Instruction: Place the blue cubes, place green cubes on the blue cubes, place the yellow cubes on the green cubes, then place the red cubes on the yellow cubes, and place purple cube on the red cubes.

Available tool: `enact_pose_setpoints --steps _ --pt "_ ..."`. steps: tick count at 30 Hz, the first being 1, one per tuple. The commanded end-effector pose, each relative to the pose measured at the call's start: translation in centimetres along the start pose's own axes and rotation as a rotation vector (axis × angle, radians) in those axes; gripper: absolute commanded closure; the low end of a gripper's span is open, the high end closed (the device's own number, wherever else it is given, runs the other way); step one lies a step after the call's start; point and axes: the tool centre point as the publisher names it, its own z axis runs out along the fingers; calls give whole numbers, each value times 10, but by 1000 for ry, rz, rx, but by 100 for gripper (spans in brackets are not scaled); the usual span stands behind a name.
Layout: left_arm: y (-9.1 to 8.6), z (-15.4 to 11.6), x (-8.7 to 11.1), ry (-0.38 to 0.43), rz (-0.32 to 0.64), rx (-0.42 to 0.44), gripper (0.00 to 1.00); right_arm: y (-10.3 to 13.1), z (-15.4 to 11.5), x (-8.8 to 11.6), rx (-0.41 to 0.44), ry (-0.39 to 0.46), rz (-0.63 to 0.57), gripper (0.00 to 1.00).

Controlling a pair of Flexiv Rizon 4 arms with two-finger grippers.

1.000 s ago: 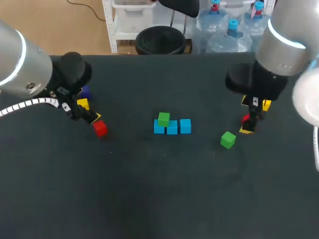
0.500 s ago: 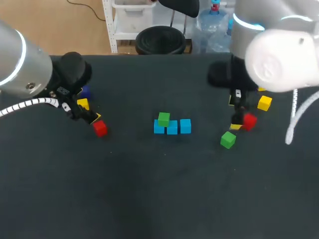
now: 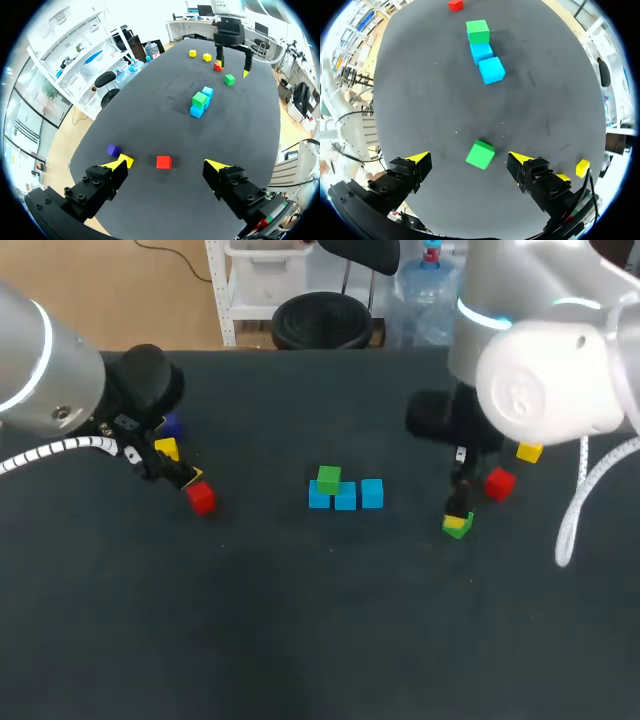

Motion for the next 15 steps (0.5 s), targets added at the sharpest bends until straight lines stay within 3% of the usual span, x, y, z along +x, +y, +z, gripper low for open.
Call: enact_pose_setpoints --steps 1,8,15 --pt "1 0 1 -3 2 3 0 18 5 2 97 3 33 0" --pt "1 0 1 -3 2 3 0 18 8 4 163 44 121 0" --pt "1 0 1 -3 2 3 0 10 18 10 161 -21 194 0"
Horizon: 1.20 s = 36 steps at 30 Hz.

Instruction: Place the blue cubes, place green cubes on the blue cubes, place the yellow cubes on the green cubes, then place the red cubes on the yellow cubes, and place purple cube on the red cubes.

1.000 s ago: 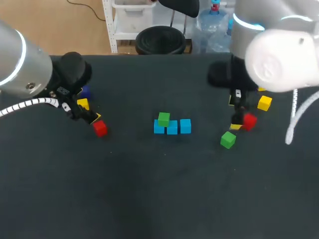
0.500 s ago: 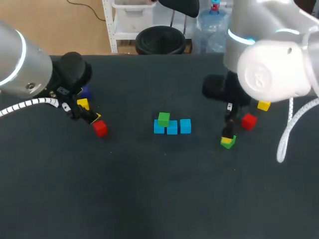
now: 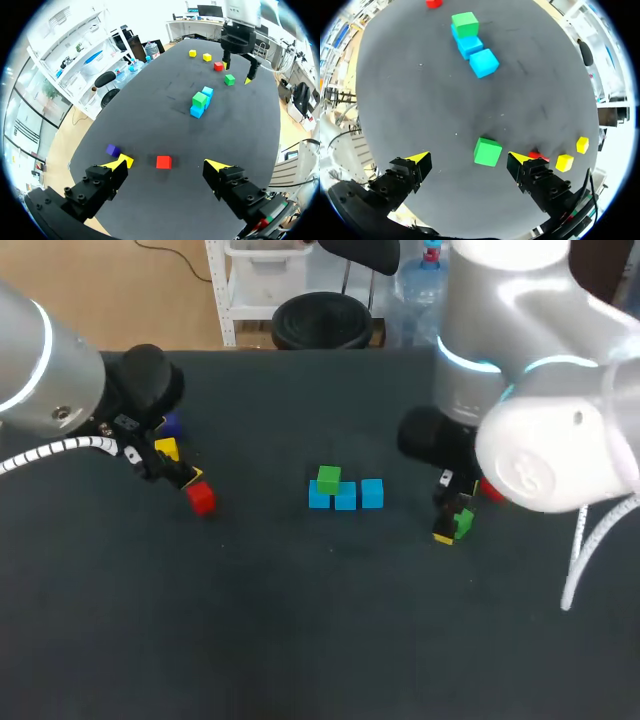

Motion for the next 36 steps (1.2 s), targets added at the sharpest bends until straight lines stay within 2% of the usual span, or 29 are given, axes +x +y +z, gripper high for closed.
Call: enact_pose_setpoints --steps 1,9,24,26,32,33,34,36 --pt "1 0 1 -3 2 3 0 -3 10 11 19 -45 27 0" --pt "1 0 1 -3 2 3 0 -10 19 13 2 -103 53 0" --pt "1 0 1 -3 2 3 0 -17 25 5 -14 -110 40 0" --pt "1 0 1 -3 2 3 0 -17 25 4 -15 -108 37 13" --pt "1 0 1 -3 2 3 0 -18 27 1 -18 -100 37 38" --pt "1 0 1 -3 2 3 0 -18 27 0 -18 -98 36 47" --pt "1 0 1 -3 2 3 0 -18 28 -1 -18 -97 34 51" --pt "1 0 1 -3 2 3 0 -18 28 -1 -19 -96 33 52"
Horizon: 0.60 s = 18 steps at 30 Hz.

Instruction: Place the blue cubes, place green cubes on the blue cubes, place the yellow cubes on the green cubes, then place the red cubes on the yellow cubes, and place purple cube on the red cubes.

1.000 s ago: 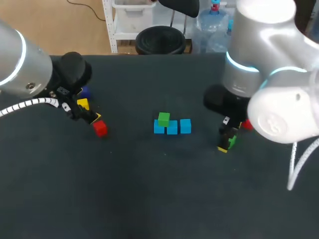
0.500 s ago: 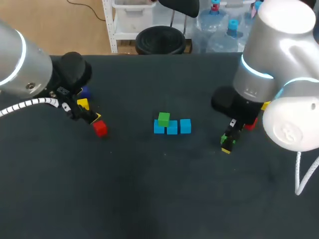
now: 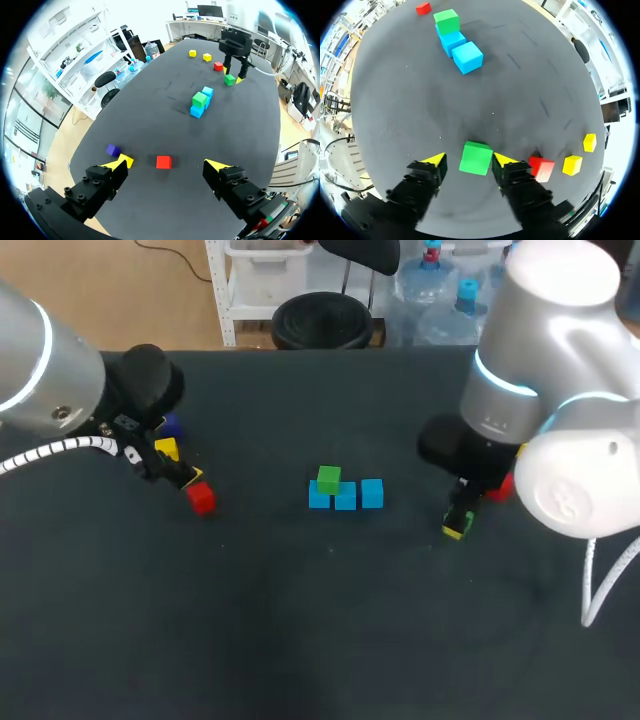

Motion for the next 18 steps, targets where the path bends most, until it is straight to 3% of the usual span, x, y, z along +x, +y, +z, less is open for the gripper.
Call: enact_pose_setpoints --steps 1,8,15,18 --pt "1 0 1 -3 2 3 0 -1 1 -4 -6 6 -2 52" --pt "1 0 1 -3 2 3 0 0 3 -5 -12 14 -10 64" --pt "1 0 1 -3 2 3 0 1 -2 -14 25 16 -97 97" --pt "1 0 1 -3 2 3 0 2 -7 -20 39 24 -156 100"
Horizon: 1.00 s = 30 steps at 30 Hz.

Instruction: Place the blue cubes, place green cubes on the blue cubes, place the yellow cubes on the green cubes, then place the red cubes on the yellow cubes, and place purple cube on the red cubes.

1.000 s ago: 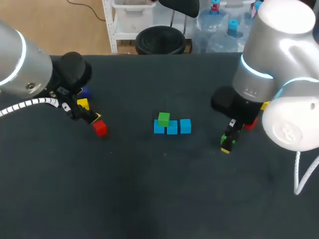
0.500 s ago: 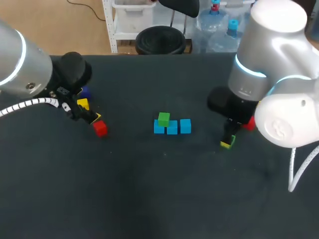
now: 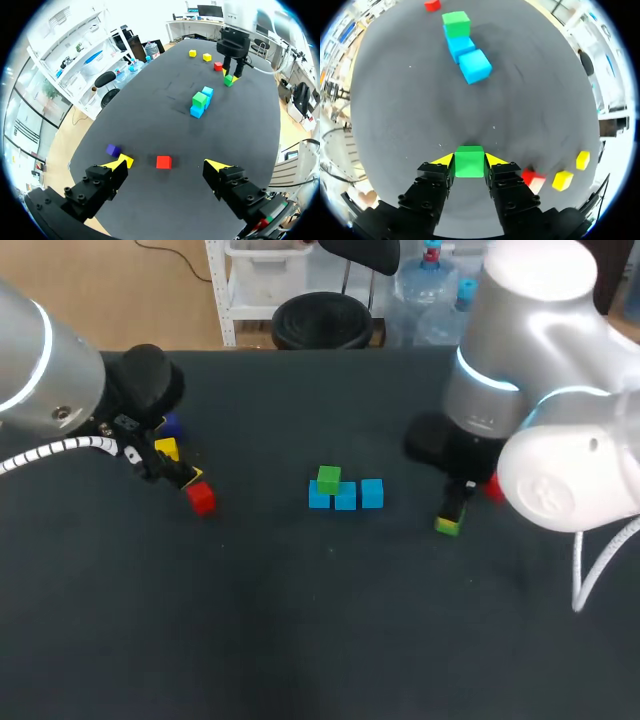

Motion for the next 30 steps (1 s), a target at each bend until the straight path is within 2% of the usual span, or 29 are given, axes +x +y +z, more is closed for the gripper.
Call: enact_pose_setpoints --steps 1,5,14,21,30 --pt "1 0 1 -3 2 3 0 3 -5 -6 10 8 -41 100" --pt "1 0 1 -3 2 3 0 1 -10 -10 14 11 -101 100" --pt "1 0 1 -3 2 3 0 -6 -34 -26 33 -44 -184 100" --pt "1 0 1 -3 2 3 0 -6 -47 -53 31 -96 -267 100" --pt "1 0 1 -3 2 3 0 -6 -47 -78 13 -110 -337 100"
